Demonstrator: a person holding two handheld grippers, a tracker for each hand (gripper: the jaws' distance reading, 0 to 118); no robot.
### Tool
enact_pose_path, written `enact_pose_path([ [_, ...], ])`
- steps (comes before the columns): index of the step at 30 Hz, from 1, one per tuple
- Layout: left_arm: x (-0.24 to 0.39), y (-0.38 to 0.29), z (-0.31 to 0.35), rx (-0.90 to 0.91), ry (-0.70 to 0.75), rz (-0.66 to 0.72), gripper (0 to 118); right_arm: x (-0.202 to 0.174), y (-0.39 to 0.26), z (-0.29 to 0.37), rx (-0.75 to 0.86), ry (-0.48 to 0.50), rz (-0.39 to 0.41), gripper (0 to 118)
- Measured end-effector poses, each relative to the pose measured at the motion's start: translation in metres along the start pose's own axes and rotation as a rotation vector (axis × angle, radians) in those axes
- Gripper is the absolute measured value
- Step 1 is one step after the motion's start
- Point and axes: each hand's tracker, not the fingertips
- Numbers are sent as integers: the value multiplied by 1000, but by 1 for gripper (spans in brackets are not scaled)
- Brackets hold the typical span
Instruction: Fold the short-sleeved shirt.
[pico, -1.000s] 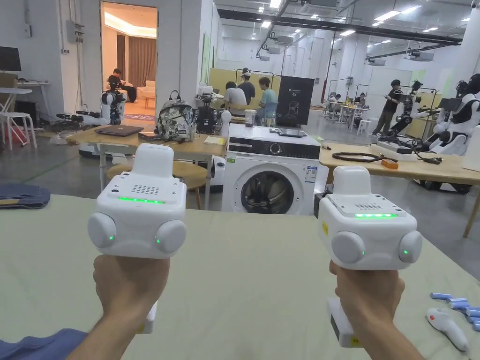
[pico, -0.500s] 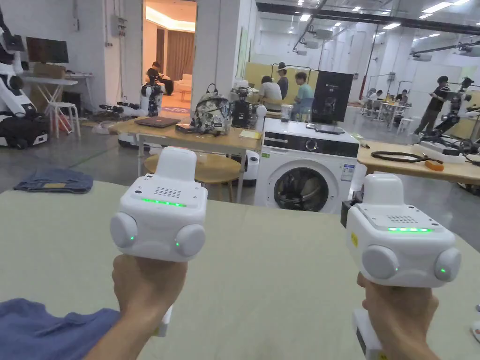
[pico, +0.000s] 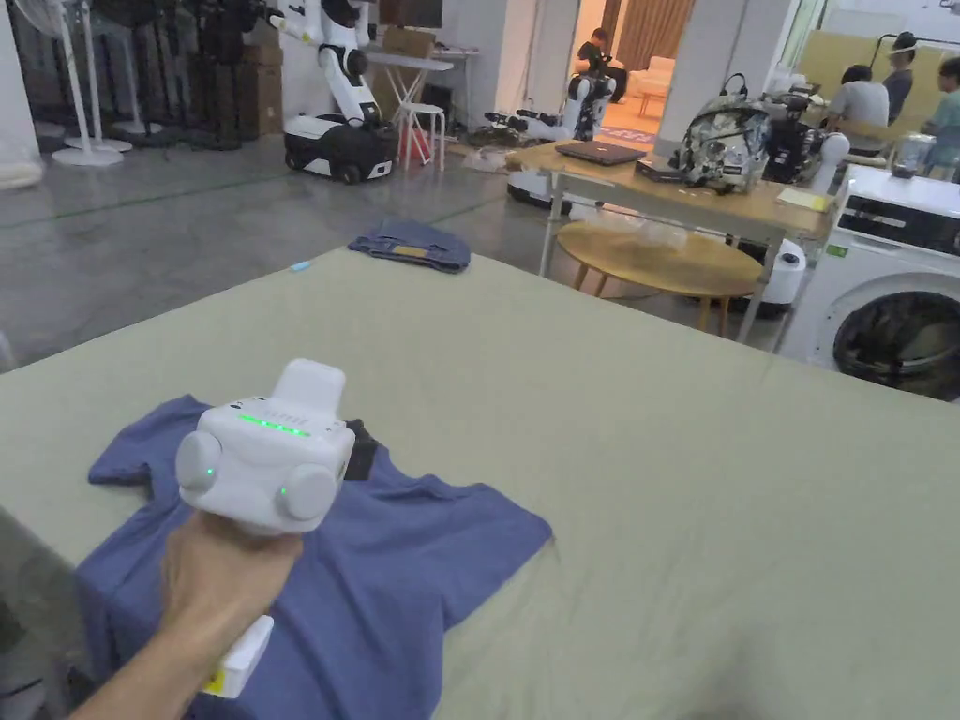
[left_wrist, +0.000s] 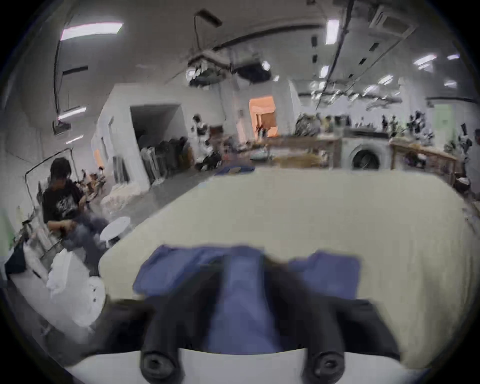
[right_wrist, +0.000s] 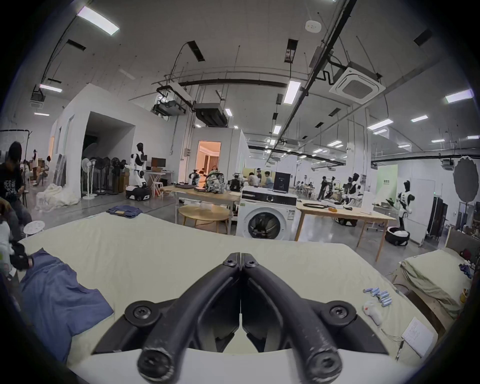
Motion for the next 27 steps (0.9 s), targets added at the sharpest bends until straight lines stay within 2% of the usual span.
enact_pose_path([
  [2, -15, -23, -15, -155, -41, 3, 117, -11, -6, -1, -8, 7, 16, 0],
  [4, -16, -37, -26, -162, -24, 5, 117, -25, -13, 5, -7, 21, 37, 0],
  [5, -17, -44, -32, -228, -31, -14, 117, -31, -16, 6, -13, 24, 45, 0],
  [7, -17, -58, -45, -306, -47, -17, 102, -46, -24, 10, -29, 50, 55, 0],
  [9, -22, -70, -65, -330, -71, 33, 96, -61, -29, 21, -33, 67, 61, 0],
  [11, -18, -80, -77, -425, -46, 19, 70, -74, -36, 23, -51, 82, 71, 0],
  [12, -17, -86, -80, -413, -40, 16, 70, -81, -39, 25, -58, 103, 80, 0],
  [13, -20, -96, -89, -470, -78, 20, 64, -88, -42, 27, -58, 107, 96, 0],
  [14, -22, -97, -87, -462, -96, 68, 49, -92, -44, 28, -59, 108, 102, 0],
  [15, -25, -93, -79, -374, -74, 82, 16, -96, -46, 29, -66, 122, 108, 0],
  [16, -23, -91, -75, -393, -77, 58, 9, -99, -47, 30, -70, 127, 110, 0],
  [18, -20, -89, -67, -348, -84, -37, 5, -106, -51, 32, -83, 134, 104, 0],
  [20, -18, -93, -65, -350, -77, -48, 0, -111, -57, 36, -100, 149, 85, 0],
  [21, -15, -96, -63, -341, -84, -40, 0, -116, -62, 38, -109, 152, 84, 0],
  [25, -38, -91, -58, -294, -134, 137, 0, -124, -86, 40, -147, 179, 89, 0],
  [27, -46, -73, -41, -231, -145, 131, 0, -123, -91, 37, -176, 185, 71, 0],
])
